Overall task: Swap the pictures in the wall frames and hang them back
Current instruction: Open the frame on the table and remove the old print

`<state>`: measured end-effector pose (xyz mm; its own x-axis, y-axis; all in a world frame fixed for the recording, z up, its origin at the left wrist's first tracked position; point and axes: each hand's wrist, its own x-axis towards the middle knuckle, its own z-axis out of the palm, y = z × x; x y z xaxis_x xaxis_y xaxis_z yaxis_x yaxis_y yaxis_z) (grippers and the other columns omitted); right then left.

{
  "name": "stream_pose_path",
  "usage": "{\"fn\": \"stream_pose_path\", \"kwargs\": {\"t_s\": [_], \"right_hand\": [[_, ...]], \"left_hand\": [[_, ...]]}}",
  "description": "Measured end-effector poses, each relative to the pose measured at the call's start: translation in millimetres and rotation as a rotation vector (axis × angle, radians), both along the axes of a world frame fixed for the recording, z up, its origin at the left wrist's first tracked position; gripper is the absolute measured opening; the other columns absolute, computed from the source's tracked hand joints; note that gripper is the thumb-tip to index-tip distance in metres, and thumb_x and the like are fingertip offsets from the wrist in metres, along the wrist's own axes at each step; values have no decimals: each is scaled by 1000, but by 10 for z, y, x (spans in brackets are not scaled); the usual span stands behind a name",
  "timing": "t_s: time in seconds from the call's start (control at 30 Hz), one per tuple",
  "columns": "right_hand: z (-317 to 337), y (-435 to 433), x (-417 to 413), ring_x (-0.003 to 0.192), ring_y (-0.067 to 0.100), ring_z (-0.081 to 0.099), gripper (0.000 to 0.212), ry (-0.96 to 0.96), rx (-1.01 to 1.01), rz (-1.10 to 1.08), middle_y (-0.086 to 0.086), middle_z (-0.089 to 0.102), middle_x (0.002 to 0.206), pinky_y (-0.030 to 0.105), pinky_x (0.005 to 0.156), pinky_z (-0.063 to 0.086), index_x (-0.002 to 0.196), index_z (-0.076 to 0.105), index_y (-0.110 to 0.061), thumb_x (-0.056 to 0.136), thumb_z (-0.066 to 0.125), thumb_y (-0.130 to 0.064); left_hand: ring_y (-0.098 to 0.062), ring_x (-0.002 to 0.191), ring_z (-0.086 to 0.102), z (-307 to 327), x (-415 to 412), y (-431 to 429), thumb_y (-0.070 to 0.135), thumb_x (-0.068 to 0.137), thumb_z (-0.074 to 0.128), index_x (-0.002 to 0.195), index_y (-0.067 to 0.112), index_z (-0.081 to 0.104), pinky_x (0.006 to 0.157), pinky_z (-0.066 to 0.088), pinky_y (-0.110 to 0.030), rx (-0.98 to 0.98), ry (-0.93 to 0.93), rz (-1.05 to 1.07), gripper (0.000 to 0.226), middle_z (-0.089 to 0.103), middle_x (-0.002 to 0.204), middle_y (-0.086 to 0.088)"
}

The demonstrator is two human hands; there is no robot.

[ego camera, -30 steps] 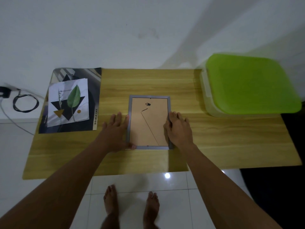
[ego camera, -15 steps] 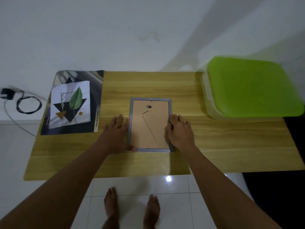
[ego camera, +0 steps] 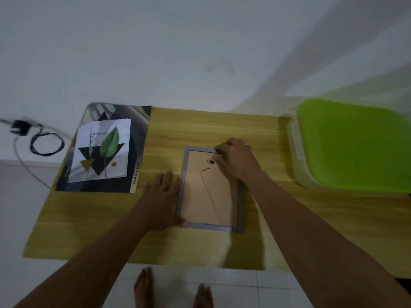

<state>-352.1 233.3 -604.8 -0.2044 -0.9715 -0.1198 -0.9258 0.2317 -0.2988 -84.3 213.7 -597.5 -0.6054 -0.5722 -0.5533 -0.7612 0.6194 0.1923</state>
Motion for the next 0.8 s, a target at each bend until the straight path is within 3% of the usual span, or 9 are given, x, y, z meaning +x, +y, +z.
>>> {"fn": "stream_pose_path", "kwargs": {"t_s": [0.33, 0.8], "right_hand": [[-99, -96, -1, 92, 27, 53, 26, -39, -161, 33, 4, 62, 96, 40, 75, 44, 105, 71, -14, 98, 55, -32], [-25, -152, 26, 86, 24, 53, 22, -85, -129, -31, 3, 60, 85, 36, 69, 42, 91, 74, -12, 97, 58, -27]], "left_hand": [[-28, 141, -32, -27, 20, -4, 79, 66, 60, 146, 29, -29, 115, -9, -53, 6, 11, 4, 129, -36, 153, -4], [-28, 141, -32, -40, 13, 6, 79, 65, 61, 146, 30, -28, 114, -9, -52, -10, 17, 13, 130, -37, 152, -3]]}}
